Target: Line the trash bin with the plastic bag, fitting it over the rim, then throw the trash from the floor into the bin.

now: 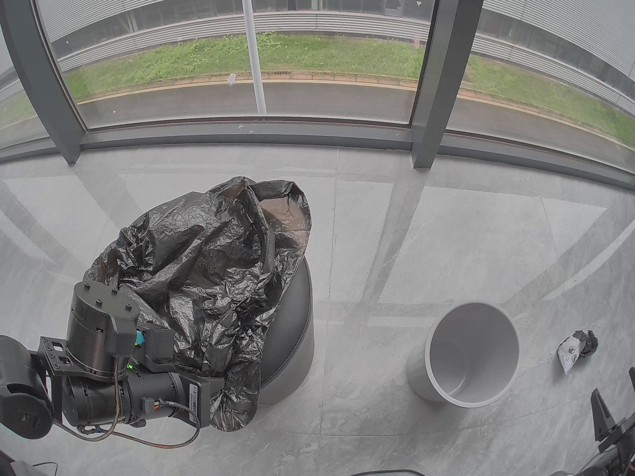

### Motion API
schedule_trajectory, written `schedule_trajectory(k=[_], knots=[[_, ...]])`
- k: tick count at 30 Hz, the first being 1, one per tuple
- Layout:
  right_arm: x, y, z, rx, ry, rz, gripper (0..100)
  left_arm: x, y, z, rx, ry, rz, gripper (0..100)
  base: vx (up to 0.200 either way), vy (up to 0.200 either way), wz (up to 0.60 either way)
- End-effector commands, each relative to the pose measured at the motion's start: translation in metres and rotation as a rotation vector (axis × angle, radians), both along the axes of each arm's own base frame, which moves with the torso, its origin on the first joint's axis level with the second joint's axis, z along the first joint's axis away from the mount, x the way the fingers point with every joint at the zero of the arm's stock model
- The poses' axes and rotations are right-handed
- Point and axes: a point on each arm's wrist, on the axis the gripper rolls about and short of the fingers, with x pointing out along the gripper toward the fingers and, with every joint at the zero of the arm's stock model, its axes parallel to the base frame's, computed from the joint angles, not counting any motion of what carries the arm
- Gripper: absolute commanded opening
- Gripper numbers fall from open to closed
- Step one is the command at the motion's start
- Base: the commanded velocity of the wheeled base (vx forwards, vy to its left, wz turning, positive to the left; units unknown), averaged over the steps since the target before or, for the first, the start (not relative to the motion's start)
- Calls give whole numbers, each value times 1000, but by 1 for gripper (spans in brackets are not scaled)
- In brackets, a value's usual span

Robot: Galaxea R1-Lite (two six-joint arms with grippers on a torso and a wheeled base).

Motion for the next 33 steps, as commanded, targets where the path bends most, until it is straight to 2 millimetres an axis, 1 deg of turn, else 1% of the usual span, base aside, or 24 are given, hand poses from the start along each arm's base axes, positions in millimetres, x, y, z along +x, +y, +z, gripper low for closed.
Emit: schedule_trajectory(k=[1, 3, 5, 6, 7, 8, 9, 11, 12, 15, 17, 19, 20, 21, 22, 23, 25, 27, 31, 32, 33], knots=[[1, 0, -5, 0, 17, -1, 100, 4, 1, 0, -12, -14, 18, 0, 0, 0, 0], [1, 0, -5, -1, 17, 0, 100, 6, 3, 3, -22, -37, 30, 0, 0, 0, 0], [1, 0, -5, -1, 17, 2, 100, 7, 3, 12, -44, -81, 32, 0, 0, 0, 0], [1, 0, -5, -6, 17, 2, 100, 8, 3, 22, -58, -125, 26, 0, 0, 0, 0], [1, 0, -5, -6, 17, 2, 100, 8, 3, 22, -58, -125, 26, 0, 0, 0, 0], [1, 0, -5, -9, 14, 7, 100, 10, 6, 43, -61, -221, 20, 0, 0, 0, 0], [0, 0, -5, -11, 4, 17, 100, 13, 8, 57, -48, -285, 19, 0, 0, 0, 0], [0, 0, -5, -11, 4, 17, 100, 13, 8, 57, -48, -285, 19, 0, 0, 0, 0], [-2, 0, -6, -10, -20, 28, 100, 18, 12, 95, 16, -441, -24, 0, 0, 0, 0], [-3, 0, -6, -10, -35, 29, 100, 13, 16, 135, 86, -542, -72, 0, 0, 0, 0], [-3, 0, -6, -10, -35, 31, 100, 2, 22, 152, 122, -561, -96, 0, 0, 0, 0], [-3, 0, -6, -10, -32, 29, 100, -14, 31, 157, 161, -561, -122, 0, 0, 0, 0], [-3, 0, -6, -10, -32, 29, 100, -15, 31, 157, 163, -560, -123, 0, 0, 0, 0], [-2, 0, -6, -10, -23, 29, 100, -32, 41, 160, 188, -570, -133, 0, 0, 0, 0], [-2, 0, -6, -10, -23, 29, 100, -32, 41, 160, 188, -570, -133, 0, 0, 0, 0], [0, 0, -5, -9, 8, 36, 100, -46, 50, 162, 200, -581, -136, 0, 0, 0, 0], [5, -1, -4, -8, 72, 54, 100, -61, 59, 162, 217, -580, -143, 0, 0, 0, 0], [8, -1, -4, -14, 103, 90, 100, -65, 62, 162, 226, -586, -142, 0, 0, 0, 0], [9, -1, -3, -36, 120, 160, 100, -65, 62, 165, 259, -613, -141, 0, 0, 0, 0], [10, -1, 3, -47, 101, 174, 100, -65, 62, 167, 268, -638, -143, 0, 0, 0, 0], [13, -1, 23, -46, 73, 186, 100, -65, 62, 169, 266, -650, -140, 0, 0, 0, 0]])
